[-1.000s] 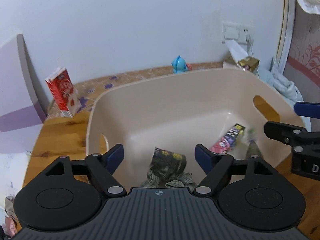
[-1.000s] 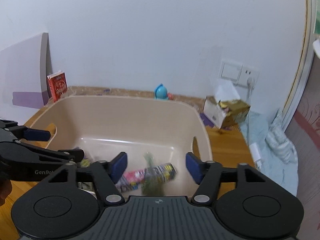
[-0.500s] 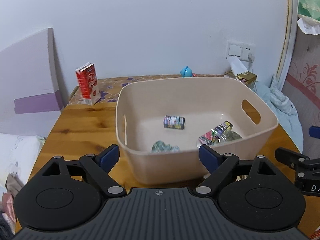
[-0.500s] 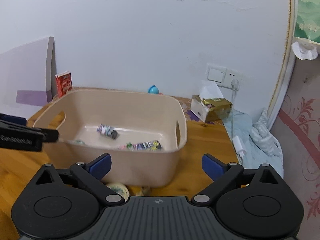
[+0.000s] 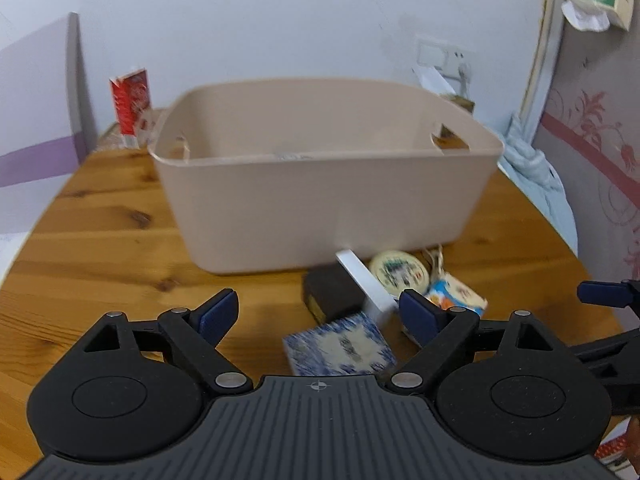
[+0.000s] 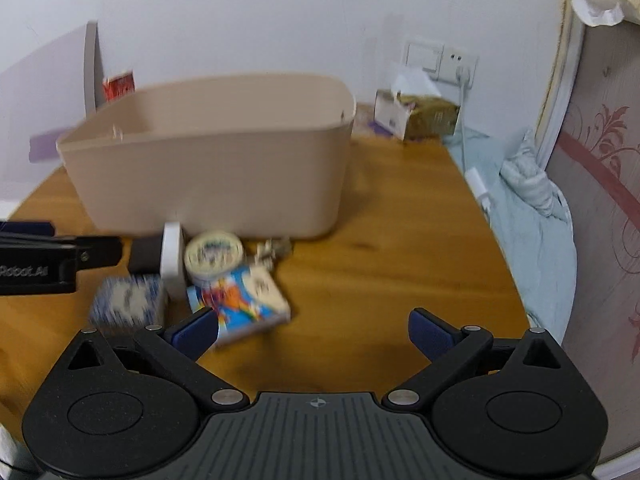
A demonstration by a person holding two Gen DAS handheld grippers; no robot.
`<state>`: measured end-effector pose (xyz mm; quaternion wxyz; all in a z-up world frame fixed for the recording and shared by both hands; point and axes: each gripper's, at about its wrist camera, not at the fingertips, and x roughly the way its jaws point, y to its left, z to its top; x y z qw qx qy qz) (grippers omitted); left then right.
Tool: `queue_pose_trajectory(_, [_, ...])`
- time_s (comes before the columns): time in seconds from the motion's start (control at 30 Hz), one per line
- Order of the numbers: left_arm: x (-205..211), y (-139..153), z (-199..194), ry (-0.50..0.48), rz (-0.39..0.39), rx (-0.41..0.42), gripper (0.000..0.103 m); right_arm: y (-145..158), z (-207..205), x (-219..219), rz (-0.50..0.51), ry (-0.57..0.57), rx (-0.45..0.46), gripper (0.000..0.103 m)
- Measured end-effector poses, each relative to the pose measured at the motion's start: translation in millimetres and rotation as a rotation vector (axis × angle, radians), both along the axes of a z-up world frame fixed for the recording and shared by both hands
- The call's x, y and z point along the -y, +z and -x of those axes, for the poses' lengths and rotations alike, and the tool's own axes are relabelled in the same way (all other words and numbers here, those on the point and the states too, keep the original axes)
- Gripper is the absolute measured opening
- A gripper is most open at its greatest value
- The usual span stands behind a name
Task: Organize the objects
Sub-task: 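Grasp blue-white patterned box with left gripper while right grasps cartoon card box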
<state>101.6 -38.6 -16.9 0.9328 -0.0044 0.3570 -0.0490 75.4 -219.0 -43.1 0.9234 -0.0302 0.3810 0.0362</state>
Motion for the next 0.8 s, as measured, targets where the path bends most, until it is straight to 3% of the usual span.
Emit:
queue_pose_trajectory(0.13, [9, -19, -6, -0.025, 0.004, -0.039, 0.089, -13, 1, -2, 0.035, 0.03, -0.028, 0.103])
queue_pose_trajectory(0.37, [9, -45, -15, -0.034, -0.005, -0.099, 0.089, -34, -10, -9, 0.008, 0.076, -0.08, 0.103])
queue_pose_trajectory(0.8, [-15, -50, -20, -0.018, -0.032, -0.108, 0.088, -45, -24, -32, 0.008, 0.164, -0.017, 0.103])
